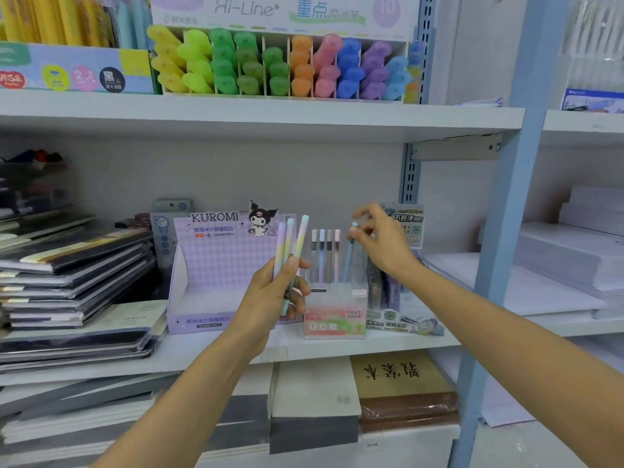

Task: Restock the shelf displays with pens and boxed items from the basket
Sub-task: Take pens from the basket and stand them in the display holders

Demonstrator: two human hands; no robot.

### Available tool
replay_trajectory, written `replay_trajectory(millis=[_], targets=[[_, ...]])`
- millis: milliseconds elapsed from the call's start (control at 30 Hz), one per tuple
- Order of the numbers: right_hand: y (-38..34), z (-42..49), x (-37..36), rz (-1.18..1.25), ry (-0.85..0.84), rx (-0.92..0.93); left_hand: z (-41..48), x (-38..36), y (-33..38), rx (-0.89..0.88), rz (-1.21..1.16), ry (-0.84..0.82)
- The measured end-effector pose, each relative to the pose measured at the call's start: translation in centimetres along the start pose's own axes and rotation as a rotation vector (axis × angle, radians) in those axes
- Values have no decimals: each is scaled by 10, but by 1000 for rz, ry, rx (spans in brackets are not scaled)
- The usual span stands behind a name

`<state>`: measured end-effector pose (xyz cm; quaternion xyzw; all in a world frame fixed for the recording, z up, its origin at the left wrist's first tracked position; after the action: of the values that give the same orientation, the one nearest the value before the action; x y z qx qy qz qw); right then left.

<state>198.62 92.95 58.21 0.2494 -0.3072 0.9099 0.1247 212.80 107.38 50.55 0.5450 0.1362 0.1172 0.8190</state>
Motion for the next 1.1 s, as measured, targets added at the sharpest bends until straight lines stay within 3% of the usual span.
replay_trajectory(millis=[167,367,467,600,700,933,1100], targets=[[-4,6,-7,-136,14,50,3,-2,-3,1,-19,-19],[3,6,-9,-200,-41,-53,2,-1,-2,0,-3,-32],[-22,1,4,-38,-1,6,0,-2,1,-4,1,-46],[-61,-13,-9,492,-274,15,-4,-9,5,-5,18,-73],[-75,-19,-13,558,-329,40,-8,-13,7,12,38,-81],[-58,-17,15,797,-115,-76,-19,26,17,53,-165,198],[-65,-39,-4,804,-371,-116,-29,38,36,-44,-322,352]])
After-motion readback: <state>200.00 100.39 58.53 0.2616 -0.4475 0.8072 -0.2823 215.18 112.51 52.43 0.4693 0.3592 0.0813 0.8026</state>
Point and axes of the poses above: each hand's wrist, its own z-axis towards the middle knuckle, its own x-axis out of the back of the hand, y = z × x, the point moved 9 cm from there along z, towards the middle knuckle, and after that the axes turned 4 degrees about -z, right-handed, at the moved point
